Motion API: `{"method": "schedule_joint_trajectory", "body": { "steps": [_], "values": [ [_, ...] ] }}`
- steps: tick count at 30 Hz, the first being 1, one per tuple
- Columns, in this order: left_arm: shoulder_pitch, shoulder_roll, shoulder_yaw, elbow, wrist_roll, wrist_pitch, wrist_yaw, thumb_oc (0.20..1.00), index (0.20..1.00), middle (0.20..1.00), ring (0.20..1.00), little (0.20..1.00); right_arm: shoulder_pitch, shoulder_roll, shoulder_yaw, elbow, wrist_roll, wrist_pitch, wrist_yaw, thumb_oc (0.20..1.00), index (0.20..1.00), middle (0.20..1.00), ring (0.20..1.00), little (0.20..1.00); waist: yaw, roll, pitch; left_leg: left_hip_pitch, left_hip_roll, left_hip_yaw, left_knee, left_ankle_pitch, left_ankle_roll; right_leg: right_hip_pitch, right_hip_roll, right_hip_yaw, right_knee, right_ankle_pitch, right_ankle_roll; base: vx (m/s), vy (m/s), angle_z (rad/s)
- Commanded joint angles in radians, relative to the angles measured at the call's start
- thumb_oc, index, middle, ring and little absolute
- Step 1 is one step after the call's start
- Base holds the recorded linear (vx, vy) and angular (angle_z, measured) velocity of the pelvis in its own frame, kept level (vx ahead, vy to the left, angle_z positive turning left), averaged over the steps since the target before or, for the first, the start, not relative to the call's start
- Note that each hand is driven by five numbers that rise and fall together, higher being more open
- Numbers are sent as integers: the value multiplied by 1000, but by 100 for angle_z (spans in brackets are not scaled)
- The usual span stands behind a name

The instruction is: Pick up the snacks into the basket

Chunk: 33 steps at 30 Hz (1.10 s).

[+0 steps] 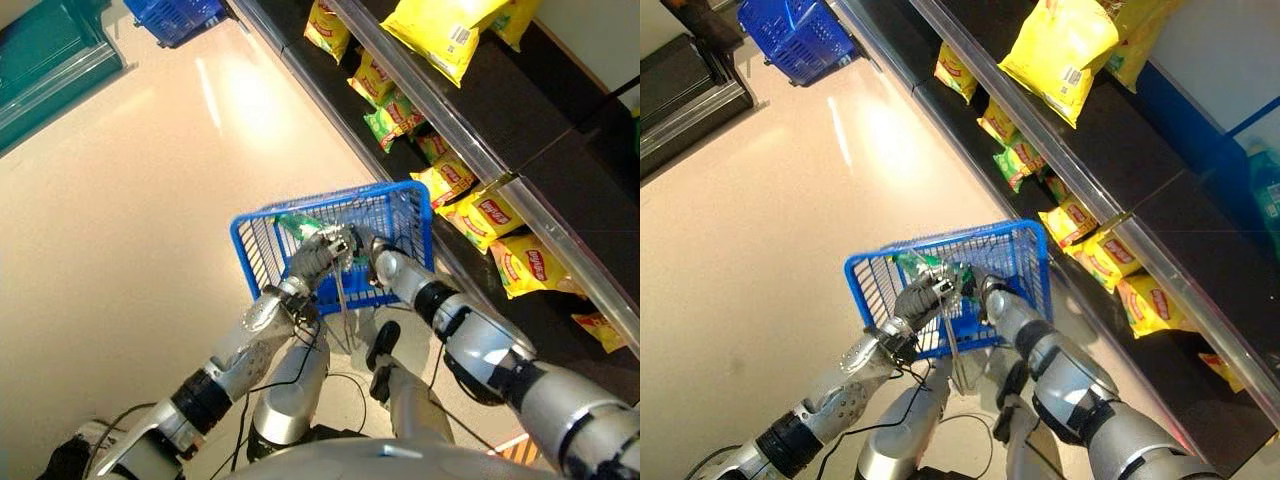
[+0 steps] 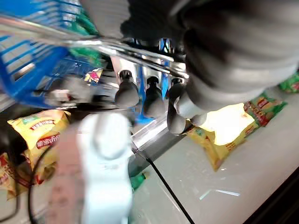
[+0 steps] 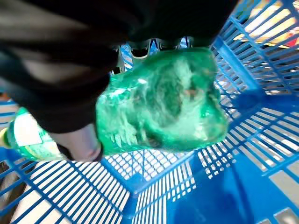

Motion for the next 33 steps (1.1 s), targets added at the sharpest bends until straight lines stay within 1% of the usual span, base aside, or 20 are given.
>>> {"method": "schedule_joint_trajectory", "body": {
  "steps": [1,2,3,6,7,8,12,14,16,18,20,22,23,24,25,28,29,30,31,33],
  "values": [
    [-53,-50,-58,-218,-31,-28,-60,200,200,200,200,200,-111,72,-48,-48,115,-61,-52,200,200,200,200,200,13,-10,-53,-20,-67,19,19,-61,44,22,-69,7,-27,45,86,46,70,2],
    [-57,-49,-70,-218,-39,-22,-58,200,200,200,200,200,-135,70,-79,-45,172,-63,-62,200,200,200,200,200,21,-9,-54,-26,-73,19,25,-66,46,26,-77,4,-34,53,90,45,65,3],
    [-60,-50,-73,-215,-41,-19,-59,200,200,200,200,200,-145,66,-87,-35,191,-61,-60,200,200,200,200,200,25,-8,-55,-29,-77,17,29,-68,48,27,-80,4,-37,55,92,61,88,5],
    [-67,-53,-92,-209,-53,-9,-58,200,200,200,200,200,-186,50,-95,-18,210,-55,-65,200,200,200,200,200,34,-8,-54,-43,-88,20,41,-73,50,31,-88,1,-50,67,97,42,65,5],
    [-69,-52,-92,-207,-55,-7,-57,200,200,200,200,200,-197,50,-98,-7,220,-51,-62,539,539,539,539,539,37,-9,-53,-47,-91,21,43,-74,51,31,-89,1,-55,71,99,24,43,6],
    [-70,-51,-92,-207,-55,-7,-57,200,200,200,200,200,-199,50,-99,-6,220,-51,-62,1000,1000,1000,1000,1000,37,-9,-53,-48,-91,22,44,-74,51,30,-89,2,-56,72,99,35,47,7],
    [-78,-53,-93,-208,-50,1,-54,200,200,200,200,200,-227,40,-77,49,180,-25,-48,1000,1000,1000,1000,1000,50,-17,-52,-62,-102,27,62,-86,52,38,-96,5,-76,85,103,51,46,5],
    [-79,-61,-92,-206,-53,3,-52,200,200,200,200,200,-215,37,-79,62,165,-17,-49,1000,1000,1000,1000,1000,51,-23,-51,-61,-108,25,81,-102,54,48,-96,13,-71,79,100,55,26,7],
    [-83,-62,-93,-207,-59,7,-47,200,200,200,200,200,-198,37,-78,72,154,-10,-41,1000,1000,1000,1000,1000,50,-29,-55,-64,-112,21,88,-103,59,44,-98,15,-61,77,101,46,31,11],
    [-88,-58,-96,-205,-61,14,-46,200,200,200,200,200,-189,41,-77,82,145,-3,-35,1000,1000,1000,1000,1000,52,-27,-48,-59,-110,18,101,-117,65,38,-96,22,-18,62,97,37,28,4],
    [-91,-54,-101,-203,-57,16,-46,200,200,200,200,200,-183,40,-79,84,145,0,-31,1000,1000,1000,1000,1000,46,-16,-47,-57,-106,9,110,-118,71,9,-94,44,61,45,93,24,34,6],
    [-106,-51,-110,-194,-59,11,-45,200,200,200,200,200,-189,37,-75,80,156,-2,-34,1000,1000,1000,1000,1000,18,-3,-34,-56,-106,-3,109,-105,76,-59,-23,131,140,19,73,-3,38,9],
    [-107,-51,-110,-194,-59,11,-45,200,200,200,200,200,-190,36,-75,81,156,-2,-34,1000,1000,1000,1000,1000,18,-4,-37,-60,-105,-3,105,-101,75,-64,-23,132,139,22,74,-1,7,15],
    [-109,-51,-113,-189,-64,12,-53,200,200,200,200,200,-186,26,-71,78,169,-6,-34,1000,1000,1000,1000,1000,-14,-2,-29,-49,-114,-11,92,-90,76,-102,56,182,147,-10,53,-4,9,31],
    [-103,-51,-110,-193,-67,13,-58,200,200,200,200,200,-176,22,-60,70,165,-8,-32,1000,1000,1000,1000,1000,-29,-3,-32,-46,-116,-16,72,-73,72,-121,91,195,132,-10,45,10,-4,45],
    [-84,-49,-89,-194,-71,13,-67,200,200,200,200,200,-130,20,-32,33,156,-18,-27,1000,1000,1000,1000,1000,-62,-13,-33,-17,-119,-26,35,-53,59,-123,140,224,86,3,23,38,-57,54],
    [-83,-49,-89,-194,-71,13,-68,200,200,200,200,200,-128,20,-30,32,156,-18,-27,1000,1000,1000,1000,1000,-63,-12,-33,-14,-118,-27,32,-52,59,-120,141,223,84,4,22,57,-108,-5],
    [-55,-40,-54,-199,-75,9,-70,200,200,200,200,200,-57,11,-7,-54,151,-32,-25,1000,1000,1000,1000,1000,-92,-25,-42,0,-119,-32,29,-49,54,-112,171,269,79,4,12,41,-126,-9],
    [-33,-34,-26,-207,-73,4,-69,200,200,200,200,200,-3,-12,10,-137,132,-40,-17,1000,1000,1000,1000,1000,-105,-31,-41,8,-119,-33,34,-55,50,-97,170,280,75,-4,12,40,-165,16],
    [21,-27,48,-209,-63,-12,-58,200,200,200,200,200,135,-74,27,-360,111,-59,2,1000,1000,1000,1000,1000,-131,-52,-56,21,-109,-19,23,-58,42,-59,172,283,38,3,12,9,-128,41]
  ]
}}
